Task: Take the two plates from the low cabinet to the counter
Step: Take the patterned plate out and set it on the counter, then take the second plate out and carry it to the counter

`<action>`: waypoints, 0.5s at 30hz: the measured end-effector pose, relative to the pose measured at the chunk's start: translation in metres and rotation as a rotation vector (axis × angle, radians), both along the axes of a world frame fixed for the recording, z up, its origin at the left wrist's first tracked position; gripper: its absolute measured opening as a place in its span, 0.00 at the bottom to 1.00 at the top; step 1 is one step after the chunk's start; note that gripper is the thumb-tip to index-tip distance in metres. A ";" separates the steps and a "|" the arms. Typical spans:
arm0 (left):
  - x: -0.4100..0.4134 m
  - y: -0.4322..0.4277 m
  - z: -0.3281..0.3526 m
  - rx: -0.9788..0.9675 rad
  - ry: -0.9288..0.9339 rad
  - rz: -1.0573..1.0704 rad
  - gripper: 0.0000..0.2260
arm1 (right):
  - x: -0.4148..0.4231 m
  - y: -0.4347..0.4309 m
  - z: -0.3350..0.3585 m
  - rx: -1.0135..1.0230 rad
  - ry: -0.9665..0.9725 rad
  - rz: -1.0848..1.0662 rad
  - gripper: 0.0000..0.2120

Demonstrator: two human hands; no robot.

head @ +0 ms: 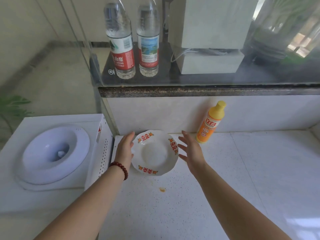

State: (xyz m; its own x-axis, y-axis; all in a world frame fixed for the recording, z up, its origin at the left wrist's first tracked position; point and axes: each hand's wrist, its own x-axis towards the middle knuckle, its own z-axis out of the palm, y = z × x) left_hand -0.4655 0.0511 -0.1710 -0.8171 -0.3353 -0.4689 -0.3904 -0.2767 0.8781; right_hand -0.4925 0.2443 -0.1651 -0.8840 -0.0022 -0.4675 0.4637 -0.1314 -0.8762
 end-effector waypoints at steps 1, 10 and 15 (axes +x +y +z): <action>0.002 0.003 0.007 0.010 0.024 0.003 0.20 | 0.003 0.000 0.007 -0.018 0.019 0.007 0.15; 0.024 0.024 0.066 -0.022 0.269 -0.006 0.14 | 0.022 0.003 0.057 -0.021 0.178 0.090 0.10; 0.042 0.022 0.091 -0.045 0.367 0.000 0.14 | 0.035 -0.008 0.080 -0.016 0.269 0.147 0.13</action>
State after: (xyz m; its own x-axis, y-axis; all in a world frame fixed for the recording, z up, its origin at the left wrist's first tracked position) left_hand -0.4231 0.0732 -0.0801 -0.9282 -0.3489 -0.1293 -0.0469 -0.2351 0.9708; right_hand -0.4576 0.2362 -0.0851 -0.9655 -0.1452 -0.2160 0.2309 -0.0948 -0.9683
